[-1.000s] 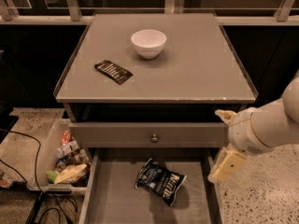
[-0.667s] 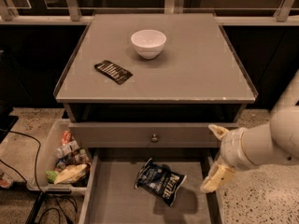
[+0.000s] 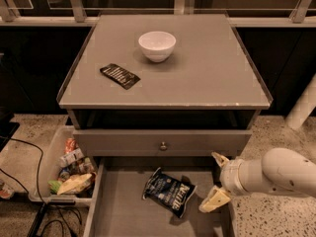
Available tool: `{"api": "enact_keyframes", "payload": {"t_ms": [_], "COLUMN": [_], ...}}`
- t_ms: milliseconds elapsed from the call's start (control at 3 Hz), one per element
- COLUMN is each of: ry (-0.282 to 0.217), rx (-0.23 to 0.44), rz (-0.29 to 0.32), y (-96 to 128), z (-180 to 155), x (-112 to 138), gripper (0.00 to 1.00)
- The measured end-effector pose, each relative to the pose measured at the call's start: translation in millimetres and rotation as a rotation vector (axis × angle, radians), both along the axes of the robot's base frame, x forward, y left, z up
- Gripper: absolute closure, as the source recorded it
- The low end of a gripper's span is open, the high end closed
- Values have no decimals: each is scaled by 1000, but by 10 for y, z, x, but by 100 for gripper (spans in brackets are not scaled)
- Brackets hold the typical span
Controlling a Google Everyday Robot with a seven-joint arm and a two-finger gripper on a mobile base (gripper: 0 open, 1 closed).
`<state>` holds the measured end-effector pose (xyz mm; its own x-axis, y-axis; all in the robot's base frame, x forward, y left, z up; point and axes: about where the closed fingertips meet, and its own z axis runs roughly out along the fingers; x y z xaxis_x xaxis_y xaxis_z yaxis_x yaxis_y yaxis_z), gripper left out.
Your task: Pick blue chip bag from middle drawer and place on counter
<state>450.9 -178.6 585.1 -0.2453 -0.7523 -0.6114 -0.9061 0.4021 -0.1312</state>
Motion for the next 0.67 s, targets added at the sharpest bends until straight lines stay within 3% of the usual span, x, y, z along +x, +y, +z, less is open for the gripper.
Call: {"api": "enact_keyframes", "payload": {"t_ms": [333,667], "ry": [11,47], "rx": [0,-1], "rz": [-4,-8], "y": [20,141], "z": [-62,-454], "x": [7,52], "gripper": [0,0]}}
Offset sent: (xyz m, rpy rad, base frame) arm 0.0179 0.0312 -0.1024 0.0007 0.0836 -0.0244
